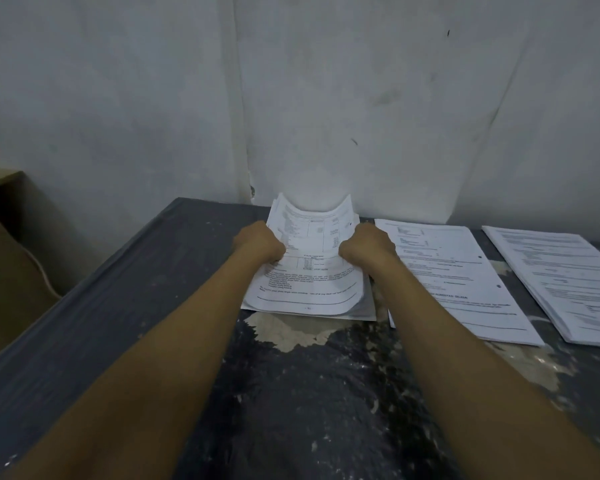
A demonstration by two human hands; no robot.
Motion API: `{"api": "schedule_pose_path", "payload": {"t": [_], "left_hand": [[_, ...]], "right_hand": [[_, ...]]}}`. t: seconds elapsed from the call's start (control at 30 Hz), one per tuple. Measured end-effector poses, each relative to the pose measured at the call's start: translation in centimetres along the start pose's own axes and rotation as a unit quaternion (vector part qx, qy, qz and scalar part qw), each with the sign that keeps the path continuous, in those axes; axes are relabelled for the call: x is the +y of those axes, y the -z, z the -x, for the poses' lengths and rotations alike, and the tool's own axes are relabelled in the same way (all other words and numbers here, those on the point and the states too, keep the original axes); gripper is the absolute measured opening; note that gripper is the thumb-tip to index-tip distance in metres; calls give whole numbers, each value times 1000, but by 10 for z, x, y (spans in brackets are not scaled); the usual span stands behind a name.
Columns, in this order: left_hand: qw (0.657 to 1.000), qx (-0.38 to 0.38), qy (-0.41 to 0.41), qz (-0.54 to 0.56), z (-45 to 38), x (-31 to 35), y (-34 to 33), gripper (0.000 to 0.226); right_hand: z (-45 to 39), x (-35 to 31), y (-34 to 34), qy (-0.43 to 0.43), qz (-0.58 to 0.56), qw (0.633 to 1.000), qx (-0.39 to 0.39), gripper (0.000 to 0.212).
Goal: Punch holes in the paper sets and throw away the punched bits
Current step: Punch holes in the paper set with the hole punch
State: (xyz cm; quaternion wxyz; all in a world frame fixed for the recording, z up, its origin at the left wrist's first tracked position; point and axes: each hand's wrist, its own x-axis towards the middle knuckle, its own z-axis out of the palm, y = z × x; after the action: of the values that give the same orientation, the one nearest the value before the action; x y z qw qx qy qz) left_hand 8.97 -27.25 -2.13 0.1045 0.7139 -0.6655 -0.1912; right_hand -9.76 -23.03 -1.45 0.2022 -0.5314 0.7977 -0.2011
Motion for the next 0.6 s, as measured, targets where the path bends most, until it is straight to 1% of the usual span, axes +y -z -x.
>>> {"api": "schedule_pose_path", "payload": {"t": [0.03, 0.13, 0.17, 0.2, 0.3, 0.33, 0.4, 0.47, 0.5, 0.57, 0.6], "left_hand": [[1000, 9, -3, 2, 0, 0, -2, 26], [999, 29, -15, 3, 1, 1, -3, 29], [999, 29, -21, 8, 2, 0, -3, 30], [999, 29, -27, 18, 2, -1, -3, 32], [996, 38, -40, 66, 3, -7, -6, 35], [995, 45, -42, 84, 3, -10, -8, 34], [989, 61, -43, 125, 2, -16, -13, 32], [980, 85, -44, 175, 2, -25, -20, 37], [973, 99, -42, 205, 3, -29, -23, 43], [952, 118, -34, 279, 4, -33, -26, 63], [939, 122, -31, 320, 4, -33, -25, 70]], "right_hand": [[1, 0, -3, 3, 6, 1000, 9, 22], [0, 2, -7, 33, -6, 999, 26, 21], [-1, 3, -6, 36, -18, 999, 27, 25], [-2, 3, -5, 34, -36, 998, 28, 29], [-2, 7, -6, 35, -124, 991, 27, 25], [-1, 9, -7, 32, -162, 986, 27, 26], [0, 13, -12, 22, -236, 971, 24, 36], [2, 13, -16, 20, -288, 957, 18, 49], [3, 13, -17, 23, -303, 953, 18, 58], [2, 10, -14, 28, -311, 950, 32, 78], [2, 8, -11, 32, -310, 949, 41, 83]]}}
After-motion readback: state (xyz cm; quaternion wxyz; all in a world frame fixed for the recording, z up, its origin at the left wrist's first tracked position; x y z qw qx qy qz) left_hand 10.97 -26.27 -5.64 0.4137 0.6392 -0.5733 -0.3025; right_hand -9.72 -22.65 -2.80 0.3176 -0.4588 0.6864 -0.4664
